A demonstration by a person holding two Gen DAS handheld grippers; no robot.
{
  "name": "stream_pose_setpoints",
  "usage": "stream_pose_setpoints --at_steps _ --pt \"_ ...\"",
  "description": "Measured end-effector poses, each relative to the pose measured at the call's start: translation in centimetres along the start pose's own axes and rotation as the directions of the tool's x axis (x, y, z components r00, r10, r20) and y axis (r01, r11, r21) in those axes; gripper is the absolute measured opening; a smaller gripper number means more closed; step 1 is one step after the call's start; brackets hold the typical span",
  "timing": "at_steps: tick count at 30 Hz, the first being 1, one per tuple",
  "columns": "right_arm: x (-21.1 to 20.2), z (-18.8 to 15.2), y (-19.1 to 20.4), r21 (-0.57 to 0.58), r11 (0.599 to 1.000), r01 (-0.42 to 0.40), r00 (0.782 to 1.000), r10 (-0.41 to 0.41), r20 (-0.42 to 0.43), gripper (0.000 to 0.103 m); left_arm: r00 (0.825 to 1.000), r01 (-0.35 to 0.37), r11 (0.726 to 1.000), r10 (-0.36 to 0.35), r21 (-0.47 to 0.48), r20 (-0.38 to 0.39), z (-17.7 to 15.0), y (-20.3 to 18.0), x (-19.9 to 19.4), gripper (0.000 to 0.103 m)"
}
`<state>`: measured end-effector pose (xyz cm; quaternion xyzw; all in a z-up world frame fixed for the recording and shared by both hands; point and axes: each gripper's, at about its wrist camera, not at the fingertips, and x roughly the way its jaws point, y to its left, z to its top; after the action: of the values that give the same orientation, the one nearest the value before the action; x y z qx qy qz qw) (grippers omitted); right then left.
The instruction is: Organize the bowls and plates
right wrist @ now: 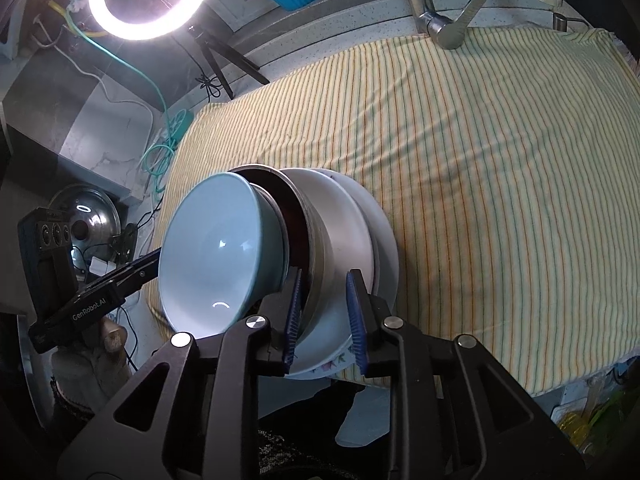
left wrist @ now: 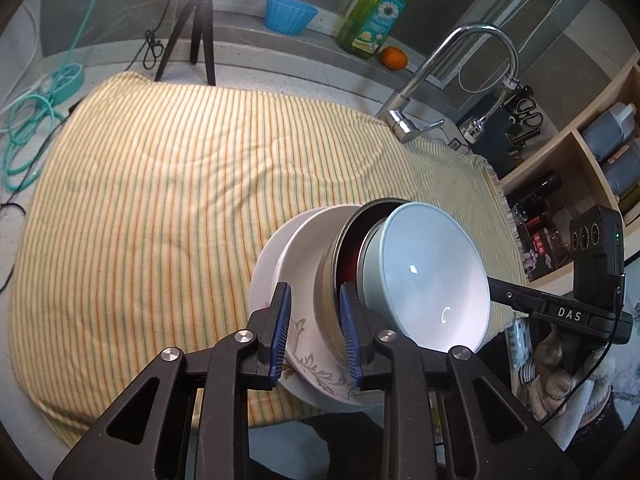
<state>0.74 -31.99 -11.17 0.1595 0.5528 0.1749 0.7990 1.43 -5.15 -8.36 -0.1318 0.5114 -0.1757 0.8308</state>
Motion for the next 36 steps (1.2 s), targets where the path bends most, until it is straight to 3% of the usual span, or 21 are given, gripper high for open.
stream_pose_setpoints --at_steps 7,10,13,15,19,23,27,29,36 --pt "-2.2 0.1 -0.2 -0.033 0.999 0.021 0.997 -0.018 0.069 0.024 0.992 -0.089 0.996 0.087 0.014 0.092 0.2 0.2 -2.7 0.023" --pt "-2.9 0.1 0.0 -0.071 0.996 0.046 0.995 -0.04 0.091 0.025 0.985 -0.116 0.993 0.113 0.017 0.132 -0.2 -0.2 -4.0 0.036" --pt "-3.9 -0.2 0.3 -0.112 0.991 0.067 0.991 -0.053 0.123 0.038 0.975 -0.15 0.988 0.14 0.045 0.17 -0.8 -1.3 -4.8 0.043" --pt "-4.9 -0.6 0.6 -0.137 0.987 0.085 0.985 -0.063 0.16 0.053 0.973 -0.16 0.985 0.145 0.068 0.182 -1.2 -2.3 -5.1 0.044" --pt "-6.6 -1.2 1.5 -0.186 0.975 0.122 0.973 -0.08 0.218 0.054 0.966 -0.168 0.981 0.145 0.095 0.214 -1.8 -4.3 -5.7 0.057" --pt "-7.8 -1.9 2.9 -0.254 0.954 0.158 0.962 -0.091 0.259 0.065 0.957 -0.188 0.974 0.153 0.125 0.247 -2.4 -6.3 -6.0 0.066" --pt "-8.5 -2.7 4.2 -0.307 0.937 0.166 0.958 -0.079 0.277 0.068 0.95 -0.212 0.969 0.175 0.124 0.259 -3.1 -7.5 -6.4 0.068" --pt "-8.6 -3.0 4.6 -0.318 0.936 0.153 0.959 -0.063 0.277 0.07 0.948 -0.222 0.967 0.185 0.123 0.259 -3.5 -7.9 -6.5 0.075" --pt "-9.0 -3.7 4.5 -0.293 0.95 0.111 0.957 -0.022 0.291 0.075 0.936 -0.263 0.96 0.231 0.095 0.265 -4.4 -8.2 -7.0 0.075"
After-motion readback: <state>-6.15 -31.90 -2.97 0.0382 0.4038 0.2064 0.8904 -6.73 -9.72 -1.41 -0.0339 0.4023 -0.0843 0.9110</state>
